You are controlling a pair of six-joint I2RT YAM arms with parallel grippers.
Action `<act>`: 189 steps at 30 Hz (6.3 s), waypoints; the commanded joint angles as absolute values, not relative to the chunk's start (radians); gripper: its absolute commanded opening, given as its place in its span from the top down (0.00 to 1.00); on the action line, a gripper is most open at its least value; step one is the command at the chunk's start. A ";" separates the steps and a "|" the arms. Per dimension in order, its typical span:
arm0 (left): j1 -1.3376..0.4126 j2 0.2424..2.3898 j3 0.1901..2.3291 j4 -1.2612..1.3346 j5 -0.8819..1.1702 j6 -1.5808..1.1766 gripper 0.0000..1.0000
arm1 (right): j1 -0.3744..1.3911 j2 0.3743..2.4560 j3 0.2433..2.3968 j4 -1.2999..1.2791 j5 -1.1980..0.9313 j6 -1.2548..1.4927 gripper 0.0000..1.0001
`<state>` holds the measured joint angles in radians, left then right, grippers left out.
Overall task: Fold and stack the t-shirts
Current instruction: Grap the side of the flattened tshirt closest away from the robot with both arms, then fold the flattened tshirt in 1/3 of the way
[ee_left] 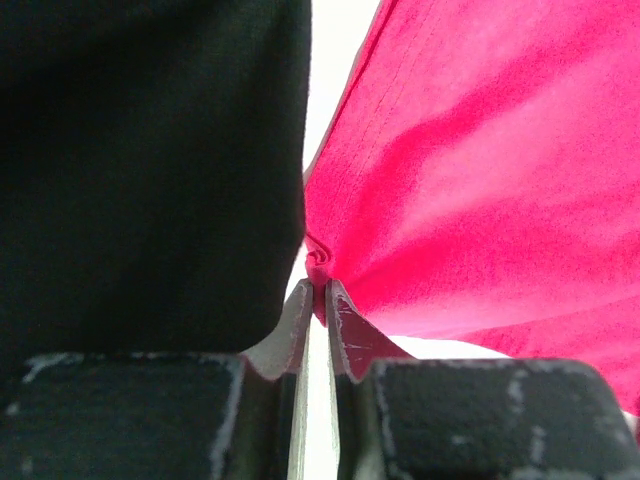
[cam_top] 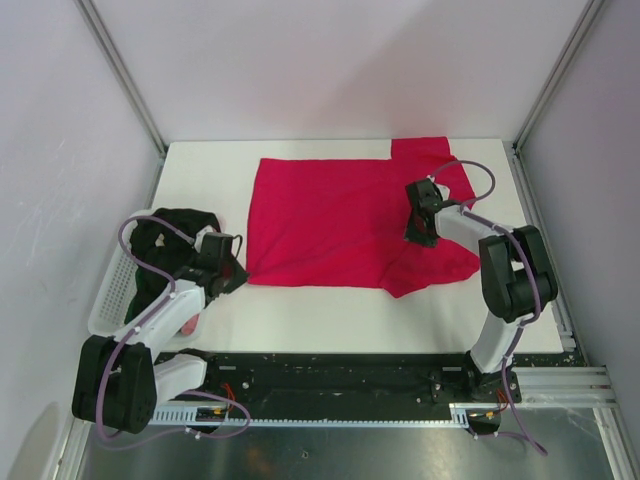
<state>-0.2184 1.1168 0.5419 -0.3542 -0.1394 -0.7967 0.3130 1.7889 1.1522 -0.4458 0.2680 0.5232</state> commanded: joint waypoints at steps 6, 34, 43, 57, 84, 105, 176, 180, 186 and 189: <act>-0.202 1.121 0.538 -0.349 -0.170 -0.808 0.89 | 0.314 1.829 1.175 -0.428 0.295 0.507 0.56; -0.184 1.118 0.496 -0.356 -0.190 -0.848 0.91 | 0.229 1.588 1.143 -0.622 0.364 0.511 1.00; -0.185 1.137 0.485 -0.360 -0.171 -0.859 0.91 | 0.084 1.257 1.042 -0.779 0.220 0.595 1.00; -0.210 1.085 0.459 -0.375 -0.123 -0.818 0.57 | 0.047 0.935 0.970 -1.120 0.330 0.853 1.00; -0.315 1.149 0.560 -0.432 -0.248 -0.863 0.60 | 0.018 0.923 0.920 -1.054 0.282 0.814 1.00; -0.350 1.221 0.576 -0.454 -0.339 -0.906 0.65 | 0.019 0.914 0.920 -1.037 0.261 0.788 1.00; -0.219 1.734 1.288 -0.439 -0.360 -0.657 1.00 | 0.078 1.611 1.391 -0.369 0.439 0.481 1.00; -0.217 1.768 1.316 -0.438 -0.348 -0.652 1.00 | 0.073 1.627 1.392 -0.353 0.426 0.484 1.00; -0.215 1.814 1.349 -0.436 -0.336 -0.638 1.00 | 0.071 1.662 1.392 -0.340 0.421 0.487 1.00; -0.212 1.834 1.361 -0.435 -0.334 -0.633 1.00 | 0.070 1.682 1.391 -0.334 0.418 0.489 1.00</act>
<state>-0.2256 1.8172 1.3064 -0.4545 -0.3317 -0.6617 0.0761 1.6516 1.3525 -0.3813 0.4126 0.4770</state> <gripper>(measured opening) 0.006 0.037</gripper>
